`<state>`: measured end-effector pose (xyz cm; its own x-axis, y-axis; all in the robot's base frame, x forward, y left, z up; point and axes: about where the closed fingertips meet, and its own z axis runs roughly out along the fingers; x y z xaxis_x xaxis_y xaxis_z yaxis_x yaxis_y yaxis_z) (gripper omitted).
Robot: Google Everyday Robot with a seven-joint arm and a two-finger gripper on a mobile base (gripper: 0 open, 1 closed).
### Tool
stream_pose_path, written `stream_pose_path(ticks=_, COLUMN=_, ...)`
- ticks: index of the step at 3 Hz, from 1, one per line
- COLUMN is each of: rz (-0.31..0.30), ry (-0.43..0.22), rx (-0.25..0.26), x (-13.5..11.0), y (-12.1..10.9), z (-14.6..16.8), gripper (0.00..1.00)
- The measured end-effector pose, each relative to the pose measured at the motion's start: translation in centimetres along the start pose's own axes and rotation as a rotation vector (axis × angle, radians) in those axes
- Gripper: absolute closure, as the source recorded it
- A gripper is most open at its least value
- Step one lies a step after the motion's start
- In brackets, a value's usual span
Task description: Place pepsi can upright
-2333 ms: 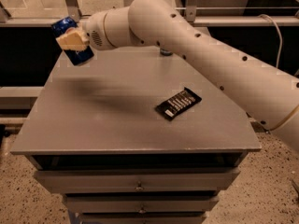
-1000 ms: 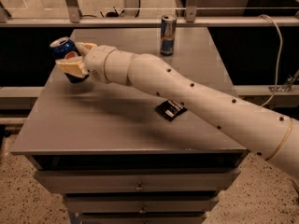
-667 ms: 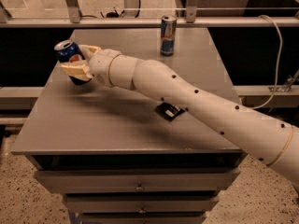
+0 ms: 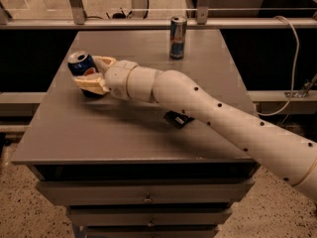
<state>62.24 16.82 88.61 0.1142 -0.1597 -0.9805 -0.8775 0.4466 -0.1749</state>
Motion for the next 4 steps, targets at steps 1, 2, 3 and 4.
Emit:
stream_pose_path(ticks=1, rz=-0.003, ry=0.035, rx=0.002, x=1.1, y=-0.3, z=-1.9, gripper=0.09)
stream_pose_path(ticks=2, rz=-0.004, ry=0.076, rx=0.012, x=1.7, y=-1.3, z=-4.6, gripper=0.00)
stream_pose_path(ticks=3, rz=-0.005, ry=0.118, rx=0.044, x=0.7, y=-5.2, z=-11.1, gripper=0.00)
stream_pose_path(ticks=4, rz=-0.005, ry=0.157, rx=0.100, x=0.0, y=-8.9, z=-17.7, gripper=0.00)
